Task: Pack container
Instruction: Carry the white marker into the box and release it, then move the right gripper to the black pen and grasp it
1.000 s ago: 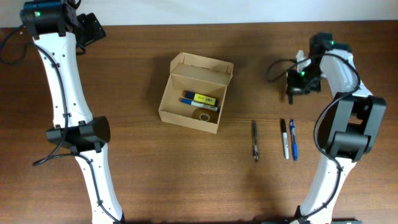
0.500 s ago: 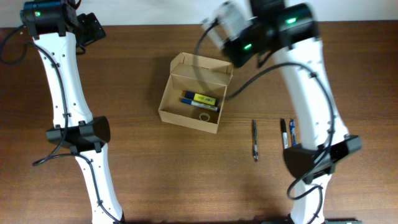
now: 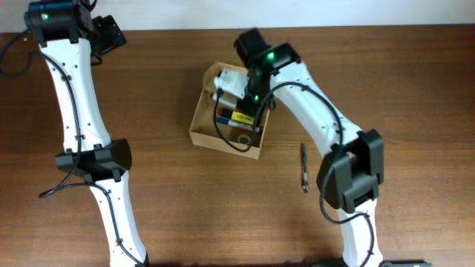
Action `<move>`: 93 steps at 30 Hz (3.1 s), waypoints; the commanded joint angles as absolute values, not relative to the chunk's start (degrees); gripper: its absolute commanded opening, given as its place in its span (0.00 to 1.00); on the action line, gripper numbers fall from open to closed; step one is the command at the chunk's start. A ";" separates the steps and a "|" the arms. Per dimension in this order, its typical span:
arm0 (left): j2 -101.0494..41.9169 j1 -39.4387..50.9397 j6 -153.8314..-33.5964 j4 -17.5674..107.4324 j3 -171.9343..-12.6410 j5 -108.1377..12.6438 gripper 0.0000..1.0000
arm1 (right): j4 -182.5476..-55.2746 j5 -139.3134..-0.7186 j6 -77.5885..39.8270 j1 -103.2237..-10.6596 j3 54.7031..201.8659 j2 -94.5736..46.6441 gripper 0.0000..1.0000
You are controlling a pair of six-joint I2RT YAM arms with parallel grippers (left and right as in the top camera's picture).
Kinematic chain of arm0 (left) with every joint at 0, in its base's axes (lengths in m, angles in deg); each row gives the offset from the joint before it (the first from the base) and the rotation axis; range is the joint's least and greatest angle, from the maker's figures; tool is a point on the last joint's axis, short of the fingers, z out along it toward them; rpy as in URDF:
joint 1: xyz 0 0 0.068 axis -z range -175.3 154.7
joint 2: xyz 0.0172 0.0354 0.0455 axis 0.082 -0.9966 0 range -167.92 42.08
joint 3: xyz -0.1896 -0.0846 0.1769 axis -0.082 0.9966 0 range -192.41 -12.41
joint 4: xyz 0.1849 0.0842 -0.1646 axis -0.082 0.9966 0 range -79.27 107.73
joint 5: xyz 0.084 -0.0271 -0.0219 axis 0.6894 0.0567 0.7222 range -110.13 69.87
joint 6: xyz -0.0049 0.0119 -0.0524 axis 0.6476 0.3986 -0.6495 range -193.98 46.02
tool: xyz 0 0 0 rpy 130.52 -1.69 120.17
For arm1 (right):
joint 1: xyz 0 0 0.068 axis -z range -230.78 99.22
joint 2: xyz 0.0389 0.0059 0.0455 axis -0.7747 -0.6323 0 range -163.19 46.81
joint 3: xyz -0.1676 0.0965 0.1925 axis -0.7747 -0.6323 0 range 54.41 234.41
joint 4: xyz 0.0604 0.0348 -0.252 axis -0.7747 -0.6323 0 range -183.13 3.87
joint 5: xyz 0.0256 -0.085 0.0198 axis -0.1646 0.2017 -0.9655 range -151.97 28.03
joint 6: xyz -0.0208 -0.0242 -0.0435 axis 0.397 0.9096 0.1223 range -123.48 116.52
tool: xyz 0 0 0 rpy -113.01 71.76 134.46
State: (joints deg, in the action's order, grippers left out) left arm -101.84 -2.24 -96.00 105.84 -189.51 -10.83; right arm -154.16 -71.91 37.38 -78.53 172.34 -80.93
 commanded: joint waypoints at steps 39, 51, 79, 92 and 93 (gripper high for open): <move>-101.60 -2.59 -95.30 105.92 -189.44 -10.39 1.00 | -160.41 -48.59 -1.40 -70.74 176.80 -46.79 0.46; -101.60 -2.61 -95.30 105.92 -189.44 -10.37 1.00 | -150.57 -57.11 -20.63 -64.21 134.98 -44.81 0.58; -101.60 -2.59 -95.30 105.90 -189.44 -10.37 1.00 | -127.14 -63.71 -24.76 -64.25 108.93 -55.80 0.16; -101.60 -2.59 -95.30 105.90 -189.44 -10.37 1.00 | -132.06 -66.77 -14.88 -64.30 121.34 -54.51 0.04; -101.60 -2.59 -95.30 105.92 -189.44 -10.39 1.00 | -134.40 -66.75 -14.05 -64.45 124.51 -54.14 0.04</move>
